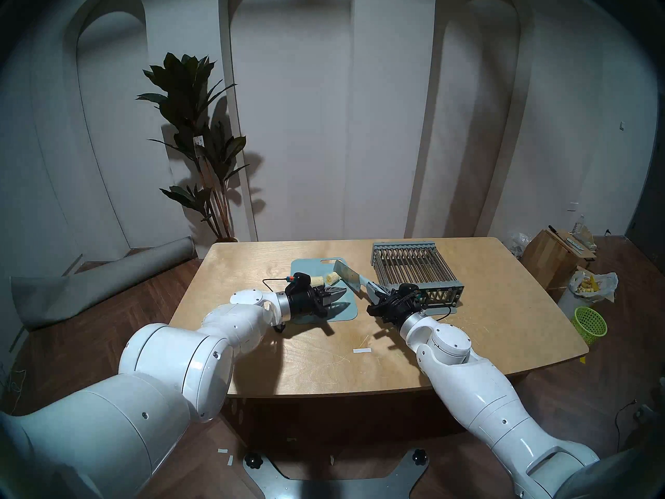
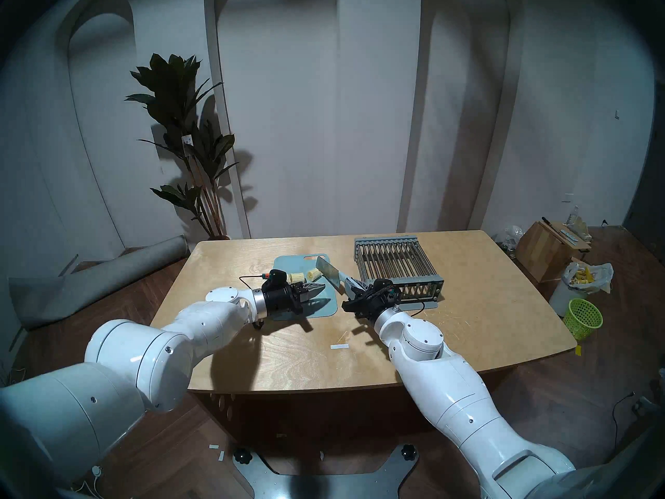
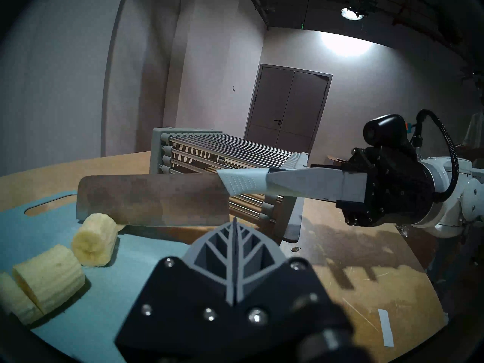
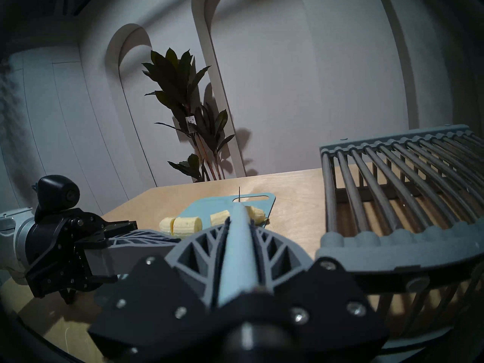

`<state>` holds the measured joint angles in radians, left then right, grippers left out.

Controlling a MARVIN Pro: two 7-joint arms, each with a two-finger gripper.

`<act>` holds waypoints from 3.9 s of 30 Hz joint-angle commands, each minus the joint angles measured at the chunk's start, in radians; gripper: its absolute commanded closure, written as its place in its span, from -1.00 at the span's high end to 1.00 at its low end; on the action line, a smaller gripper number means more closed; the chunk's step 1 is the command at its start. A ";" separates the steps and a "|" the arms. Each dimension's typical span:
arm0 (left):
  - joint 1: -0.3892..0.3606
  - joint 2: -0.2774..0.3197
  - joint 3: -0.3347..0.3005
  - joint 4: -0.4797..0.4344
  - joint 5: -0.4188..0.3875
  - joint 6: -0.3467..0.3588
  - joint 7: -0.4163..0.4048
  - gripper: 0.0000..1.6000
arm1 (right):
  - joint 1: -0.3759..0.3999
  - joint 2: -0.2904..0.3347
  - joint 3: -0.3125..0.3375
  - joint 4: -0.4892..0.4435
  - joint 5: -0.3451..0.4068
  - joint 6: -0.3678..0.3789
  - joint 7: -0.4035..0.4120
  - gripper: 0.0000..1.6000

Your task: Cut the banana into four pieces on the cutting board

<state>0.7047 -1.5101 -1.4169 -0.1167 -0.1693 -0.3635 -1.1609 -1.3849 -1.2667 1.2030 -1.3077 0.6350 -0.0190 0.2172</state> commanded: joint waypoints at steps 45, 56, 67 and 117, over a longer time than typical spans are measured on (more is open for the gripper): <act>-0.069 -0.001 -0.155 -0.059 -0.134 0.017 -0.035 -1.00 | 0.057 0.032 0.021 -0.174 -0.092 -0.081 0.030 -1.00; -0.171 0.079 -0.242 -0.169 -0.186 -0.022 0.108 -1.00 | 0.056 0.050 0.037 -0.272 -0.109 -0.094 0.020 -1.00; -0.160 0.103 -0.258 -0.215 -0.171 -0.074 0.246 -1.00 | 0.054 0.088 0.077 -0.404 -0.139 -0.123 0.001 -1.00; -0.114 0.083 -0.195 -0.371 -0.067 -0.137 0.415 -1.00 | -0.192 0.264 0.322 -0.782 -0.250 -0.128 -0.102 -1.00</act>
<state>0.6056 -1.4295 -1.5971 -0.4477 -0.2128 -0.5214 -0.7233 -1.5365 -1.0178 1.4867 -2.0190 0.3888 -0.1350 0.1274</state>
